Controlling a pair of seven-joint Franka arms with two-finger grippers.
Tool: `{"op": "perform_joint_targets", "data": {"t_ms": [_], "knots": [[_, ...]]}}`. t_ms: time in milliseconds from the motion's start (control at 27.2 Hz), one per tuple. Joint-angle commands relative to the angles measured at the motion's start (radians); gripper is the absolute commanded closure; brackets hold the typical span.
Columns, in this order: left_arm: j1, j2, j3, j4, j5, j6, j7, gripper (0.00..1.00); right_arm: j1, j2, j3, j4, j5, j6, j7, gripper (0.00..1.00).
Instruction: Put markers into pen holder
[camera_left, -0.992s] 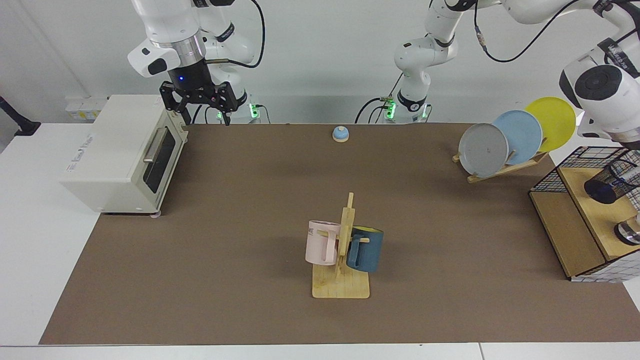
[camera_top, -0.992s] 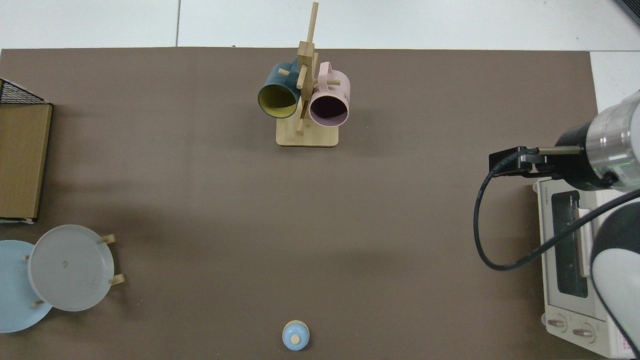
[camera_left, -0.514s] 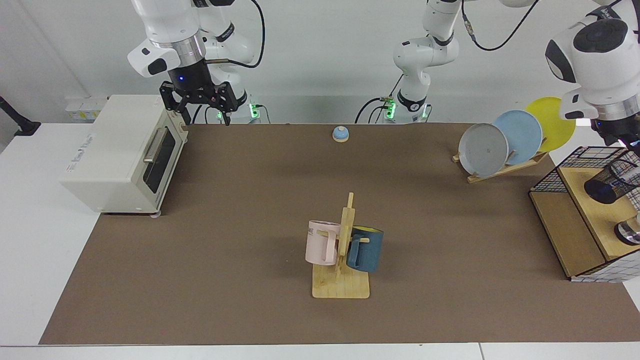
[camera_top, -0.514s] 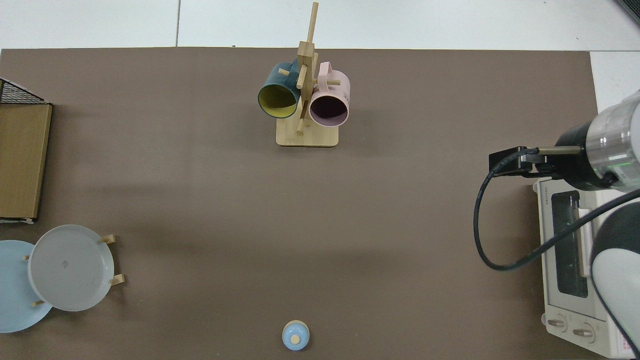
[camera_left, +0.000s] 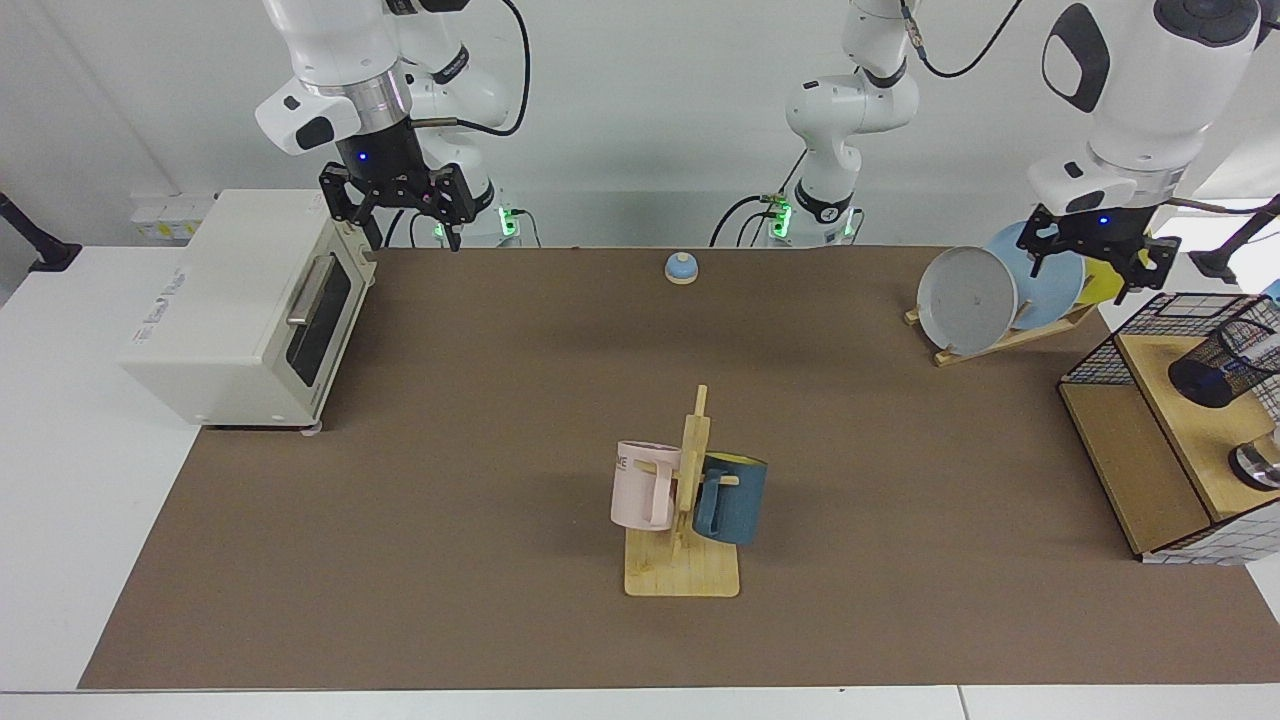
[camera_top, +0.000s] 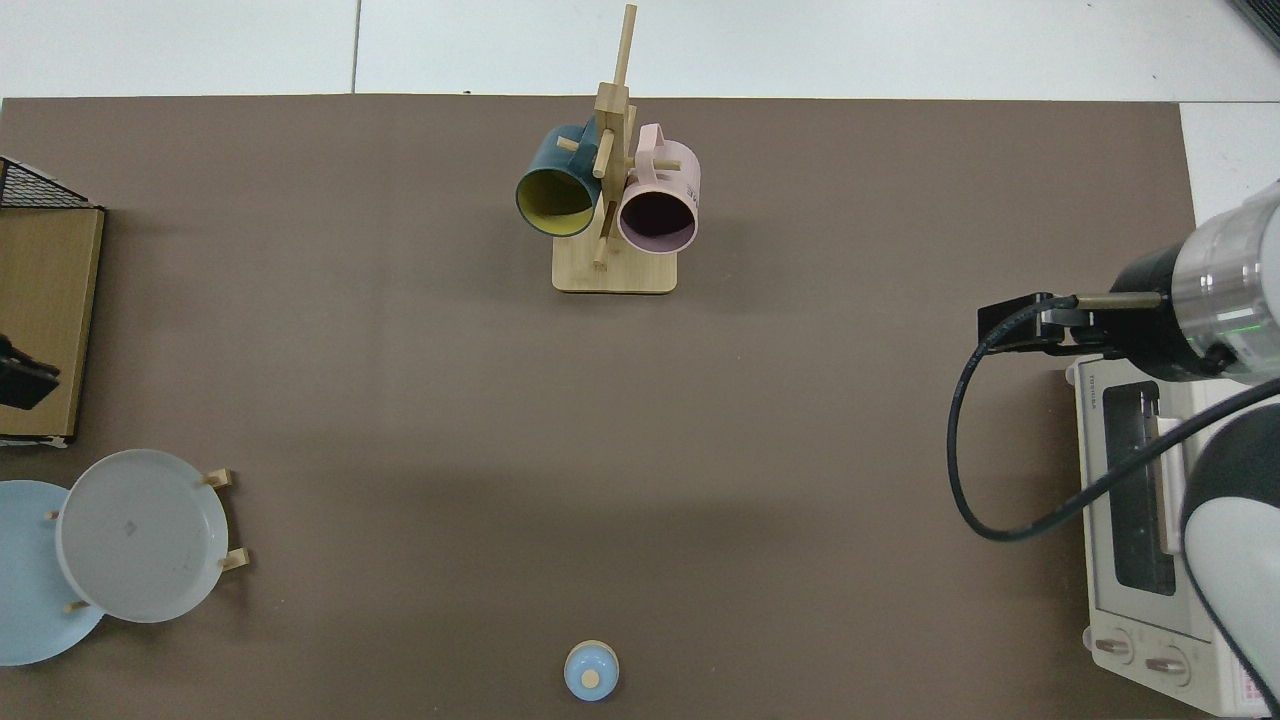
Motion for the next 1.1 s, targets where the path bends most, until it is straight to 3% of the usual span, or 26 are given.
{"op": "perform_joint_targets", "data": {"t_ms": [0, 441, 734, 1065], "knots": [[-0.014, -0.038, -0.012, -0.023, -0.087, -0.029, -0.126, 0.00, -0.013, 0.004, 0.007, 0.009, 0.017, 0.011, 0.012, 0.00], [-0.081, -0.065, 0.005, -0.016, -0.163, -0.049, -0.321, 0.00, -0.015, 0.004, 0.007, 0.009, 0.016, 0.011, 0.012, 0.00], [-0.164, -0.085, 0.086, -0.004, -0.240, -0.089, -0.421, 0.00, -0.015, 0.004, 0.007, 0.009, 0.017, 0.011, 0.012, 0.00], [-0.143, -0.101, 0.107, -0.004, -0.252, -0.103, -0.450, 0.00, -0.015, 0.004, 0.007, 0.009, 0.017, 0.011, 0.012, 0.00]]}}
